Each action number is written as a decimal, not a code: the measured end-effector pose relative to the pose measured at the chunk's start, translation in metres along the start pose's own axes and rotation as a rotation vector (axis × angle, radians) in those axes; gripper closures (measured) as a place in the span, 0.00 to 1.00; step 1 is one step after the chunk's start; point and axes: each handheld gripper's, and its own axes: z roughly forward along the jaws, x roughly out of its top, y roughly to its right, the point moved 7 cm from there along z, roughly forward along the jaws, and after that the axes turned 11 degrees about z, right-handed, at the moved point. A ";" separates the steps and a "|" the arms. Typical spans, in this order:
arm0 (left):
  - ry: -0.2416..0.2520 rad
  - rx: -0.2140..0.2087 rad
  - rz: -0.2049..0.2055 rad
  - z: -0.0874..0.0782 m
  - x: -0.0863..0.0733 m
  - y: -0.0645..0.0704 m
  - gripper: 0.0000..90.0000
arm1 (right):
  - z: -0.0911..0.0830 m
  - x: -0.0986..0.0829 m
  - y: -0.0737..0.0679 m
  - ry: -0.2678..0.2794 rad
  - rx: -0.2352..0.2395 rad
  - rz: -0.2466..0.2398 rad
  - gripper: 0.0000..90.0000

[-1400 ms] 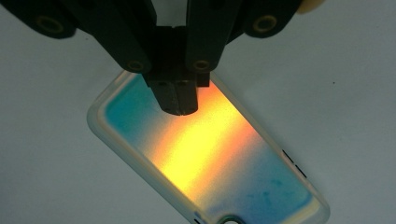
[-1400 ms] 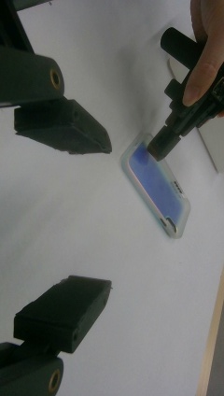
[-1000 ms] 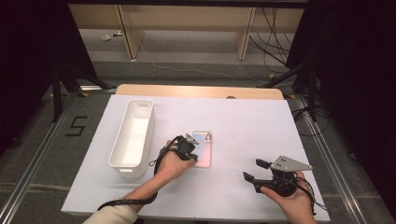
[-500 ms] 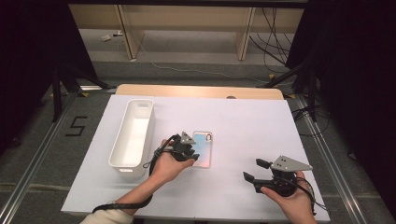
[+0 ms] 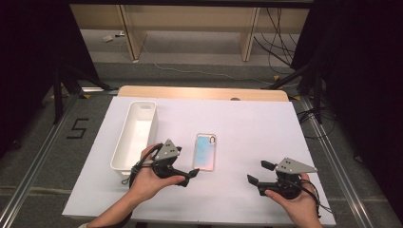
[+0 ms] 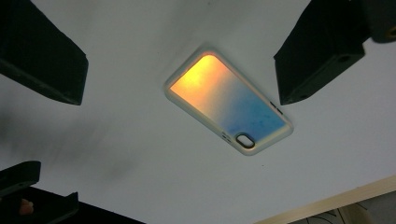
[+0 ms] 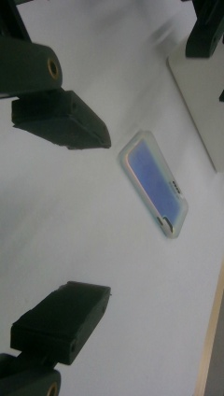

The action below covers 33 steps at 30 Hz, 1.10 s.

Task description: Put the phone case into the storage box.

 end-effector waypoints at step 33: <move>0.101 0.069 0.009 -0.055 -0.029 -0.001 0.00 | 0.015 0.010 -0.018 -0.013 0.042 -0.084 0.33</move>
